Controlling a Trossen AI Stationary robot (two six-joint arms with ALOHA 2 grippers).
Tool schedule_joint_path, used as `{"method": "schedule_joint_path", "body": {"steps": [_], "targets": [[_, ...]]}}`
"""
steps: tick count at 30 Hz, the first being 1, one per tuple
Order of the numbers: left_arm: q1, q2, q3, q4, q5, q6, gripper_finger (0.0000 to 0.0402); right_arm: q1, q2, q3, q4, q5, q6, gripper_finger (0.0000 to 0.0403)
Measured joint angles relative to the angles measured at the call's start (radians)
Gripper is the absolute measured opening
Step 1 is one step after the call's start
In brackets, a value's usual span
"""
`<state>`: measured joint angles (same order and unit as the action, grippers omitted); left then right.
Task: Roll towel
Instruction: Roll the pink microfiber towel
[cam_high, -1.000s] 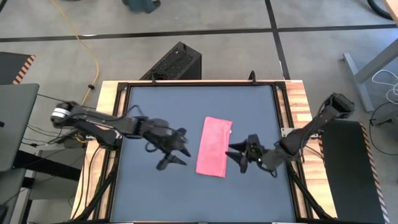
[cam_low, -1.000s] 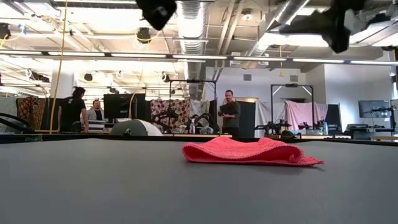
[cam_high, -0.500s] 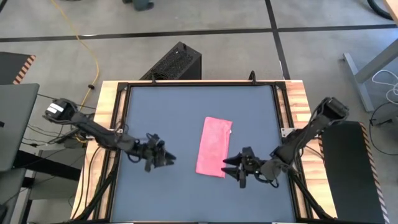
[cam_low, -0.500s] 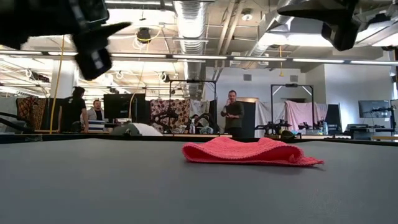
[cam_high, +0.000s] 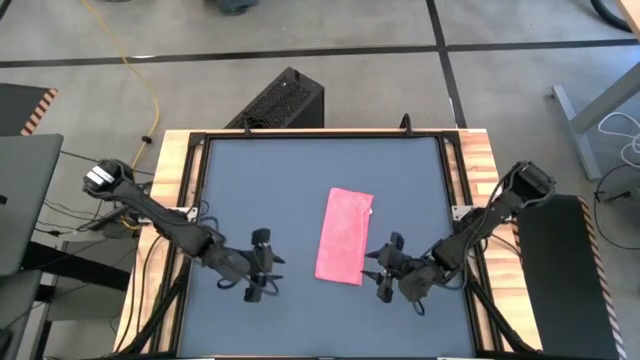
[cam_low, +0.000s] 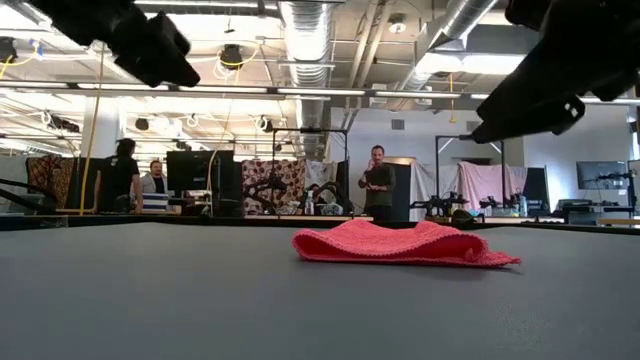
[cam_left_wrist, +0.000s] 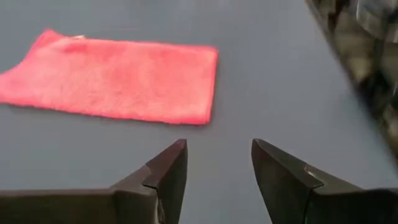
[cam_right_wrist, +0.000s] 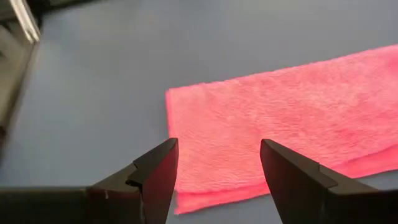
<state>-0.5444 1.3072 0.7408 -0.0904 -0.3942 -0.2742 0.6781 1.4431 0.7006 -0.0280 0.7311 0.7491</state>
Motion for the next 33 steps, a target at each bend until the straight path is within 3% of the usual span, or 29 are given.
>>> {"method": "schedule_joint_path", "body": {"steps": [8, 13, 22, 33], "targets": [[-0.019, 0.251, 0.089, -0.165, 0.008, 0.197, 0.0170, -0.011, 0.097, 0.198, -0.361, 0.030, -0.196, 0.0255], [-0.033, 0.345, 0.125, -0.166, -0.017, 0.225, 0.0170, -0.013, 0.216, 0.288, -0.484, 0.006, -0.189, 0.0255], [-0.032, 0.356, 0.187, -0.163, -0.100, 0.243, 0.0170, 0.016, 0.364, 0.344, -0.515, -0.067, -0.033, 0.0255], [-0.015, 0.356, 0.188, -0.118, -0.108, 0.180, 0.0170, 0.035, 0.377, 0.344, -0.517, -0.104, 0.175, 0.0255]]}}
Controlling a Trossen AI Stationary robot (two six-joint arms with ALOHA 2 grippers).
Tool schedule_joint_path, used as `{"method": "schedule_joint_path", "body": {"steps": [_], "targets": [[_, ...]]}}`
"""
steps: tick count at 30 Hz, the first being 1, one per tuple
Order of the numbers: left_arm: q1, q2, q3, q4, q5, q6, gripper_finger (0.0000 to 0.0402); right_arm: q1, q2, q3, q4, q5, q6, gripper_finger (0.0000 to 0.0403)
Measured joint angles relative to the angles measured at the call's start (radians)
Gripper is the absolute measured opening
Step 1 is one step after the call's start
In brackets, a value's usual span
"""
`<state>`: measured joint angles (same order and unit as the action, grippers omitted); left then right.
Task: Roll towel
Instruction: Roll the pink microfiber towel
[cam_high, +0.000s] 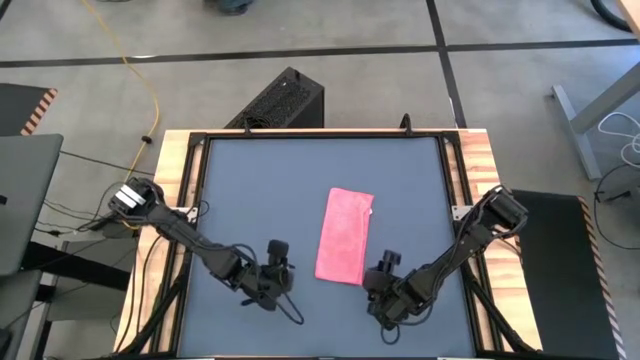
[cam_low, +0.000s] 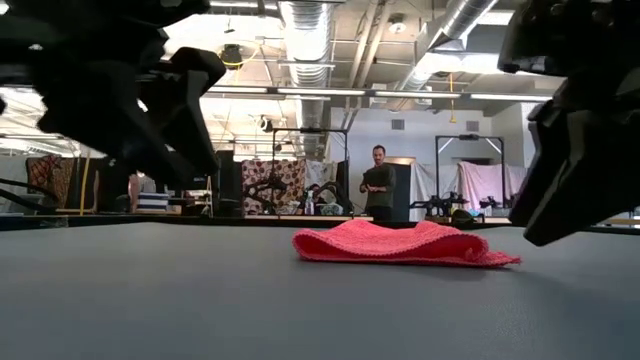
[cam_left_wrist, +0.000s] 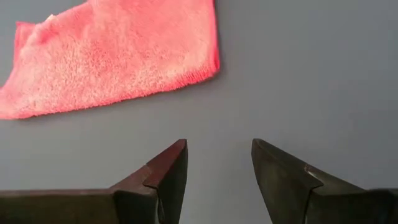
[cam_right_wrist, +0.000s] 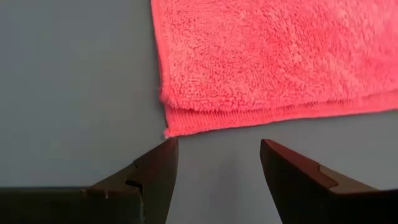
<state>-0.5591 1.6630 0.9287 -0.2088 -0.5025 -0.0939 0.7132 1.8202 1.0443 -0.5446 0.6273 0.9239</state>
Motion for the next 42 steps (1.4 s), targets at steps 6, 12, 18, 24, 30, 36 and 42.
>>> {"method": "schedule_joint_path", "body": {"steps": [6, 12, 18, 24, 30, 36, 42], "targets": [[0.066, 0.000, 0.000, 0.109, 0.250, -0.253, 0.0167, -0.015, -0.008, 0.000, 0.010, -0.107, 0.273, 0.0255], [0.099, 0.000, -0.006, 0.132, 0.391, -0.372, 0.0141, -0.009, -0.025, -0.001, -0.004, -0.075, 0.438, 0.0255], [0.128, -0.001, -0.083, 0.246, 0.397, -0.504, 0.0104, -0.009, -0.027, -0.006, 0.000, -0.060, 0.559, 0.0255], [0.149, -0.001, -0.225, 0.754, 0.491, -0.723, 0.0083, 0.011, -0.037, -0.071, 0.099, -0.059, 0.708, 0.0255], [0.150, -0.001, -0.342, 1.113, 0.432, -0.945, 0.0085, 0.054, -0.101, -0.154, 0.279, 0.025, 0.822, 0.0255], [0.150, -0.001, -0.362, 1.074, 0.438, -1.017, 0.0091, 0.042, -0.118, -0.172, 0.337, 0.081, 0.836, 0.0255], [0.171, -0.001, -0.362, 1.055, 0.457, -1.018, 0.0092, 0.008, -0.097, -0.172, 0.463, 0.161, 0.856, 0.0255]]}}
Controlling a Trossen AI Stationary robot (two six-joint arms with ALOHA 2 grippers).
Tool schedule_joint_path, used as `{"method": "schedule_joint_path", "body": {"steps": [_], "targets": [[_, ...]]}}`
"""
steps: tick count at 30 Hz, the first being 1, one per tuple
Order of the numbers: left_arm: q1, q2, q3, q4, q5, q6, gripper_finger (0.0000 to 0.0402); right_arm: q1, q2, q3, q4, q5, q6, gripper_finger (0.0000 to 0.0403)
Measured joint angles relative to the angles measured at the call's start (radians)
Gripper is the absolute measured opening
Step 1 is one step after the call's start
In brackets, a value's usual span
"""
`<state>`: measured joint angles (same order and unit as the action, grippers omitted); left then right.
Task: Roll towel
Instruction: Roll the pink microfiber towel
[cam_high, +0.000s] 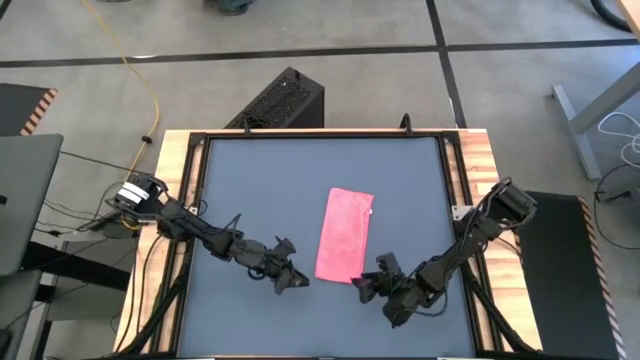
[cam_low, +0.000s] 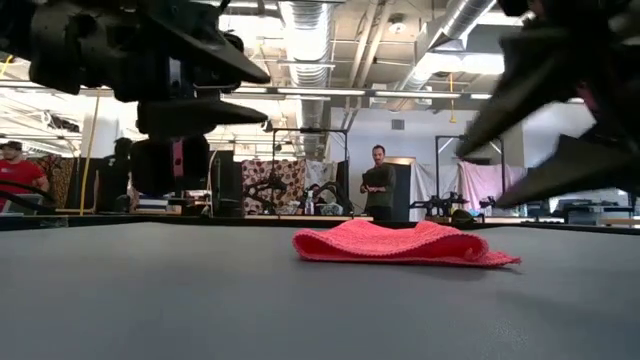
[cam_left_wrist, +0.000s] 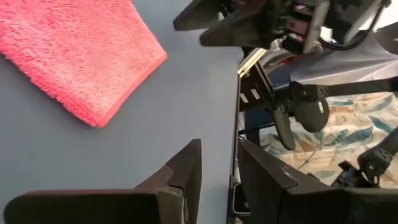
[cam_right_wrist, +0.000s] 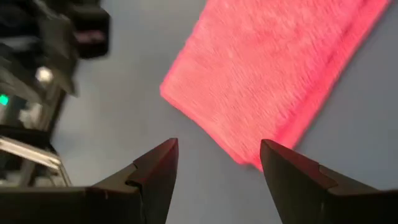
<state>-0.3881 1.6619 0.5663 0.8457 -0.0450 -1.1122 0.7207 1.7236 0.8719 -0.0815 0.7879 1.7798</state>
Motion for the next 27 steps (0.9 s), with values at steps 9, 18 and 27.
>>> {"method": "schedule_joint_path", "body": {"steps": [9, 18, 27], "targets": [[0.007, 0.000, 0.000, 0.032, 0.120, 0.052, 0.0092, 0.005, 0.000, 0.000, -0.033, -0.015, 0.088, 0.0255], [0.006, 0.000, 0.000, 0.045, 0.073, 0.063, 0.0092, 0.053, 0.000, 0.000, -0.113, -0.035, 0.208, 0.0255], [0.012, 0.000, 0.000, 0.046, 0.047, 0.042, 0.0092, 0.049, 0.000, 0.000, -0.125, -0.037, 0.205, 0.0255]]}}
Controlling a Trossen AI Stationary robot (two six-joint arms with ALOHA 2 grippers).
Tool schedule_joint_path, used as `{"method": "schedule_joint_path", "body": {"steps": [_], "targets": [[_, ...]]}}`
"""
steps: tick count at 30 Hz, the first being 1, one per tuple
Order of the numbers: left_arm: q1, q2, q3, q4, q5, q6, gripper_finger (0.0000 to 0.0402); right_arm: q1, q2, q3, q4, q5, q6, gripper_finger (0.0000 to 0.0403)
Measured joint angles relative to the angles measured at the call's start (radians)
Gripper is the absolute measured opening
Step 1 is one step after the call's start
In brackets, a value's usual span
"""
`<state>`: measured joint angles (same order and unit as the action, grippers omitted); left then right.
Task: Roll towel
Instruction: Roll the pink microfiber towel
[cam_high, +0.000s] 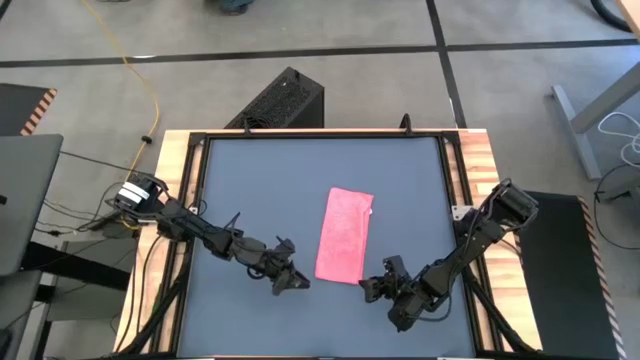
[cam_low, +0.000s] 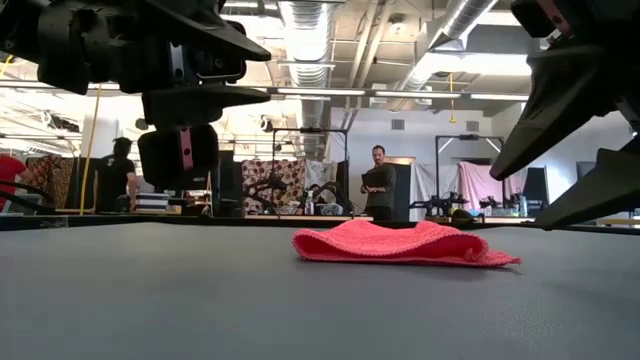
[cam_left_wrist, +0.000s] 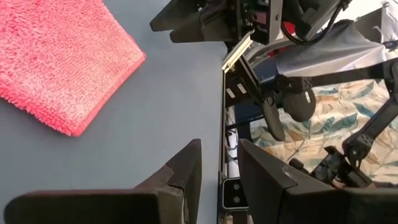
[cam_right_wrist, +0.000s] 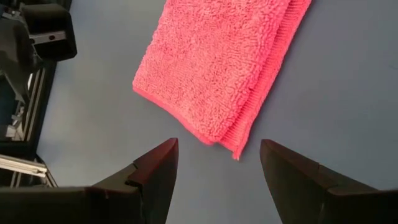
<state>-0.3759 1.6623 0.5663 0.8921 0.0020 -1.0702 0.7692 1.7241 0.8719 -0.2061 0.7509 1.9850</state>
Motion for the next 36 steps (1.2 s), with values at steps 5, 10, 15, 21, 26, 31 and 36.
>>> {"method": "schedule_joint_path", "body": {"steps": [5, 10, 15, 21, 26, 31, 36], "targets": [[0.000, 0.000, 0.000, 0.003, -0.008, -0.008, 0.0092, 0.000, 0.013, 0.000, 0.008, -0.001, 0.004, 0.0255], [0.000, 0.000, 0.000, 0.009, -0.009, -0.012, 0.0092, 0.000, 0.077, 0.000, 0.077, -0.024, 0.046, 0.0255], [0.000, 0.000, 0.000, 0.019, -0.009, -0.015, 0.0092, -0.007, 0.098, 0.000, 0.134, -0.019, 0.043, 0.0255], [0.001, 0.000, 0.000, 0.019, -0.006, -0.015, 0.0092, -0.042, 0.097, 0.000, 0.165, -0.019, 0.000, 0.0255], [0.001, 0.000, 0.000, 0.016, -0.006, -0.012, 0.0092, -0.082, 0.097, 0.000, 0.209, -0.015, -0.067, 0.0255], [0.001, 0.000, 0.000, 0.016, -0.003, -0.008, 0.0092, -0.102, 0.097, 0.000, 0.235, -0.017, -0.108, 0.0255], [0.001, 0.000, 0.000, 0.016, 0.002, -0.008, 0.0092, -0.096, 0.097, 0.000, 0.231, -0.046, -0.108, 0.0255]]}}
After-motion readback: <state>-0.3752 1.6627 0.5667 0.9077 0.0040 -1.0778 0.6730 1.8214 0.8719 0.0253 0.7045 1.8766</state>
